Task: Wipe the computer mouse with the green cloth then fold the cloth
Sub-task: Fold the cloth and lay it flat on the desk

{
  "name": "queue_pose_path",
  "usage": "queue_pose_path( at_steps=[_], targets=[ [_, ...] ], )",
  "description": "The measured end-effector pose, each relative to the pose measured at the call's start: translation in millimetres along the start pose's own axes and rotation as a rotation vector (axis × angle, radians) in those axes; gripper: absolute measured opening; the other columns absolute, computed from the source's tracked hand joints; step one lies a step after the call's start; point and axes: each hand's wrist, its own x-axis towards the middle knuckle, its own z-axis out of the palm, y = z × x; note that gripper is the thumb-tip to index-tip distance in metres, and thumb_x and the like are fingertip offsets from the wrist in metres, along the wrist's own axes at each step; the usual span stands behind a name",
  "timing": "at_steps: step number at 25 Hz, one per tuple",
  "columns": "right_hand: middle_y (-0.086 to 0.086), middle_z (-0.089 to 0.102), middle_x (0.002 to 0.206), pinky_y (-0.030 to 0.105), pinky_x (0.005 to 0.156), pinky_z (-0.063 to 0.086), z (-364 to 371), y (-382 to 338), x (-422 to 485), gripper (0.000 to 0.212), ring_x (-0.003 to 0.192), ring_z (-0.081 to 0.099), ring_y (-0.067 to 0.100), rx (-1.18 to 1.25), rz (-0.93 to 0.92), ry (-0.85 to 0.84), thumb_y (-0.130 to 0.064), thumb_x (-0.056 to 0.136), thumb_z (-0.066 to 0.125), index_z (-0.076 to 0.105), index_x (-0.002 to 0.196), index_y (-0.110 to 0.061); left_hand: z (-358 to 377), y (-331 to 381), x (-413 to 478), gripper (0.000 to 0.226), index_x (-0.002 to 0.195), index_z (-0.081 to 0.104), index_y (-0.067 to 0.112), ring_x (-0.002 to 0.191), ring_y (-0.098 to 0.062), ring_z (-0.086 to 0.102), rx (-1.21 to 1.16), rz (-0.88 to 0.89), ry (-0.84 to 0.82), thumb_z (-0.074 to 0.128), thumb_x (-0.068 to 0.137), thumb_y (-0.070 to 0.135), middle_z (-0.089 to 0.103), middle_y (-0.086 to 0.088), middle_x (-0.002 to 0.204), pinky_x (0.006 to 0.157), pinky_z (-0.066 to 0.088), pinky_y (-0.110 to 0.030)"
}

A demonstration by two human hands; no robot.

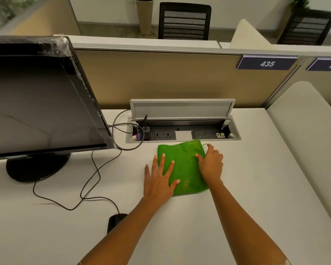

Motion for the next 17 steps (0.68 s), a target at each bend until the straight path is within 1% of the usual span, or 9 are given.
queue_pose_path(
  at_steps=[2,5,7,9,14,16,17],
  targets=[
    [0.019,0.049,0.126,0.049,0.086,0.045,6,6,-14,0.057,0.115,0.045,0.037,-0.099,0.056,0.001,-0.042,0.09,0.058,0.039,0.133,-0.01,6,-3,0,0.07,0.148,-0.005,0.038,0.146,-0.03,-0.016,0.021,-0.003,-0.03,0.016,0.089,0.069,-0.013,-0.004,0.16,0.115,0.0,-0.058],
    [0.019,0.051,0.121,0.047,0.082,0.047,13,12,-30,0.045,0.109,0.049,0.037,-0.084,0.089,-0.01,-0.038,0.093,0.055,0.043,0.123,-0.006,8,-8,1,0.07,0.147,-0.01,0.038,0.145,-0.03,-0.017,0.061,0.021,-0.055,0.01,0.088,0.071,-0.015,-0.003,0.16,0.114,-0.004,-0.059],
    [0.02,0.052,0.119,0.046,0.081,0.047,12,12,-34,0.042,0.109,0.05,0.038,-0.056,0.098,-0.03,-0.035,0.094,0.054,0.043,0.121,-0.005,5,-11,3,0.071,0.147,-0.011,0.038,0.145,-0.03,-0.018,0.09,0.041,-0.069,0.009,0.087,0.071,-0.016,-0.003,0.159,0.114,-0.004,-0.059],
    [0.021,0.051,0.12,0.046,0.082,0.047,7,10,-36,0.043,0.11,0.05,0.038,-0.056,0.096,-0.048,-0.035,0.094,0.054,0.041,0.122,-0.005,-1,-13,3,0.073,0.148,-0.011,0.036,0.145,-0.03,-0.018,0.13,0.061,-0.086,0.007,0.087,0.072,-0.016,-0.003,0.159,0.115,-0.004,-0.058],
    [0.017,0.047,0.127,0.045,0.087,0.046,-8,0,-51,0.056,0.115,0.045,0.034,-0.256,0.022,0.016,-0.043,0.093,0.051,0.033,0.135,-0.01,-23,-18,-9,0.081,0.149,-0.013,0.025,0.146,-0.026,-0.015,0.132,0.062,-0.026,0.01,0.087,0.072,-0.013,-0.004,0.16,0.117,-0.001,-0.053],
    [0.017,0.047,0.128,0.044,0.089,0.045,-16,-8,-61,0.058,0.116,0.045,0.033,-0.249,-0.021,0.021,-0.043,0.094,0.049,0.031,0.138,-0.01,-37,-15,-15,0.082,0.149,-0.013,0.02,0.146,-0.026,-0.014,0.12,0.051,0.024,0.012,0.089,0.07,-0.012,-0.005,0.16,0.117,-0.001,-0.051],
    [0.017,0.047,0.129,0.043,0.089,0.045,-21,-13,-68,0.058,0.117,0.045,0.033,-0.239,-0.043,0.007,-0.042,0.094,0.048,0.03,0.14,-0.01,-47,-13,-21,0.083,0.149,-0.013,0.018,0.146,-0.026,-0.015,0.122,0.042,0.021,0.013,0.089,0.07,-0.012,-0.005,0.16,0.118,-0.001,-0.05]
  ],
)
